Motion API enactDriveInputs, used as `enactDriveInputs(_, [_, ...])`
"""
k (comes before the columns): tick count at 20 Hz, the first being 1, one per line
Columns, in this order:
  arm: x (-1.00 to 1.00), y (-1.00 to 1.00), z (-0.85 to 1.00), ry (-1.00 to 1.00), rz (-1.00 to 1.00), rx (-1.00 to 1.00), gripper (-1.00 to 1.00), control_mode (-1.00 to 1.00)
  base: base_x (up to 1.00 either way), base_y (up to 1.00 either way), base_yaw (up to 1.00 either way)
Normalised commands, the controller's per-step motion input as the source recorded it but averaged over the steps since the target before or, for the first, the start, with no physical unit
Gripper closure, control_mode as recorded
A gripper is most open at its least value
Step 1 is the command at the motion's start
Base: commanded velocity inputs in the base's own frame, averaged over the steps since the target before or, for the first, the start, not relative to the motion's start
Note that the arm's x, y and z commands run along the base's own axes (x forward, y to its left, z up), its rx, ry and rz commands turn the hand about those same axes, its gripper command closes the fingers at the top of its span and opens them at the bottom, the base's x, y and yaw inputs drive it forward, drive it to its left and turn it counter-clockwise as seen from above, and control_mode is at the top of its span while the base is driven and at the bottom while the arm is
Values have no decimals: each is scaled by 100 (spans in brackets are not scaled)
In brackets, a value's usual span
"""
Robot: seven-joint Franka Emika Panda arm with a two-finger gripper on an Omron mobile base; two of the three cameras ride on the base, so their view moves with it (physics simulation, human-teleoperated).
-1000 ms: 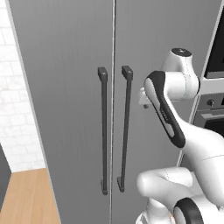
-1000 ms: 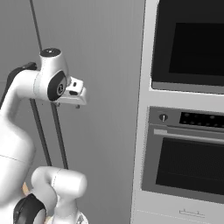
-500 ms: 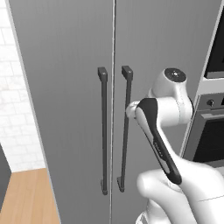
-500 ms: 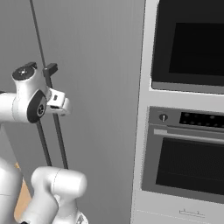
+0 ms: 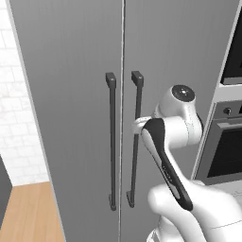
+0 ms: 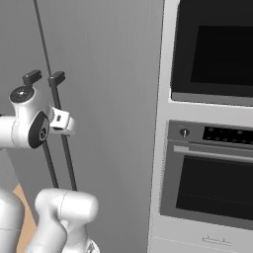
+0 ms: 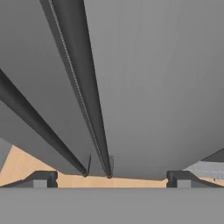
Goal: Take the strawberry from the fridge and place it on top of the pancake, located on the dining counter.
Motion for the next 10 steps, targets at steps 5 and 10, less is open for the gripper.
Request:
enactDriveInputs(5, [-37,-3,-16,0,0,0,-100,-100,0,0,0])
enactDriveInputs(10, [-30,-2,-6,-2,0,0,-100,-100,0,0,0])
